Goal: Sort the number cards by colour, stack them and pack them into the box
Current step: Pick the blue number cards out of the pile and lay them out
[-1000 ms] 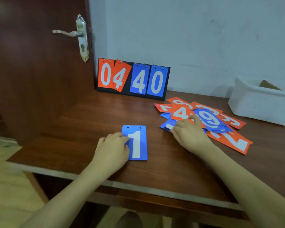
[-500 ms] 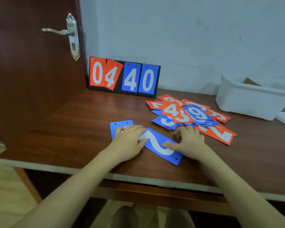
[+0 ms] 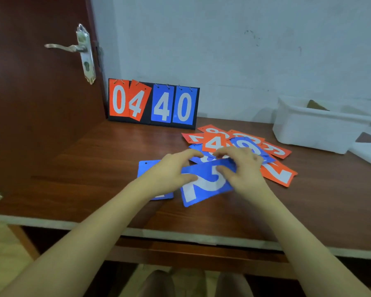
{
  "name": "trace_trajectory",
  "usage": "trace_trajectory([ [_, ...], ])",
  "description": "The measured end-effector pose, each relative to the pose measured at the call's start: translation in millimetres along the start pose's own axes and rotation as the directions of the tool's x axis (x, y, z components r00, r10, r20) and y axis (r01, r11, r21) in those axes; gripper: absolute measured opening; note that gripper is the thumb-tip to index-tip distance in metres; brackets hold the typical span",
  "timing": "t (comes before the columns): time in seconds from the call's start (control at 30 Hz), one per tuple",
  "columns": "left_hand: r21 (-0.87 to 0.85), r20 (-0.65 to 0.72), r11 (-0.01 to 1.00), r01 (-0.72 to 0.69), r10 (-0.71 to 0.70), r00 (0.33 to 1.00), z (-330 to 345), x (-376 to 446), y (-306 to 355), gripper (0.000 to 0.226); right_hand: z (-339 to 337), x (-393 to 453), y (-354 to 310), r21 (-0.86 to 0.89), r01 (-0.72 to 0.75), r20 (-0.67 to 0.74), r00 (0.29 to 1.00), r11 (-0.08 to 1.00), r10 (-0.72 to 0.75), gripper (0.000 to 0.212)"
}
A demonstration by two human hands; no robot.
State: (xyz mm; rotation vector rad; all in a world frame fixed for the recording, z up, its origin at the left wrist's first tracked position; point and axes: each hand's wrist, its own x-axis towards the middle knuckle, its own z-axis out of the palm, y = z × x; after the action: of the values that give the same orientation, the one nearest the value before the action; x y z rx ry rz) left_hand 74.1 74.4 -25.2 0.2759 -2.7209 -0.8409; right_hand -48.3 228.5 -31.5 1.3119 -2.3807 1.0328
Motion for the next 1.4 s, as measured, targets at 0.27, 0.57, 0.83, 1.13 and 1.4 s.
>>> trace_trajectory([
  [0.27,0.369,-0.177,0.886,0.279,-0.228,0.957,16,-45,-30,0.034,55,-22,-45,-0.345,0.096,0.42,0.905,0.934,0.062,0.051],
  [0.57,0.456,-0.223,0.83,0.321,-0.242,0.944,-6,-76,-45,0.042,36,-15,-34,-0.189,0.124,0.503,0.864,0.974,-0.012,0.041],
  [0.83,0.384,-0.072,0.915,0.124,-0.104,0.992,9,35,-10,0.036,29,39,21,-0.574,0.121,0.361,0.925,0.81,0.117,0.033],
  [1.13,-0.627,0.066,0.677,0.387,-0.448,0.891,16,102,14,0.056,7,46,46,-0.215,0.056,-0.222,0.969,0.975,-0.104,0.019],
  [1.4,-0.668,-0.036,0.694,0.268,-0.39,0.92,4,91,25,0.038,-11,23,45,0.359,0.054,-0.163,0.987,0.932,0.006,0.01],
])
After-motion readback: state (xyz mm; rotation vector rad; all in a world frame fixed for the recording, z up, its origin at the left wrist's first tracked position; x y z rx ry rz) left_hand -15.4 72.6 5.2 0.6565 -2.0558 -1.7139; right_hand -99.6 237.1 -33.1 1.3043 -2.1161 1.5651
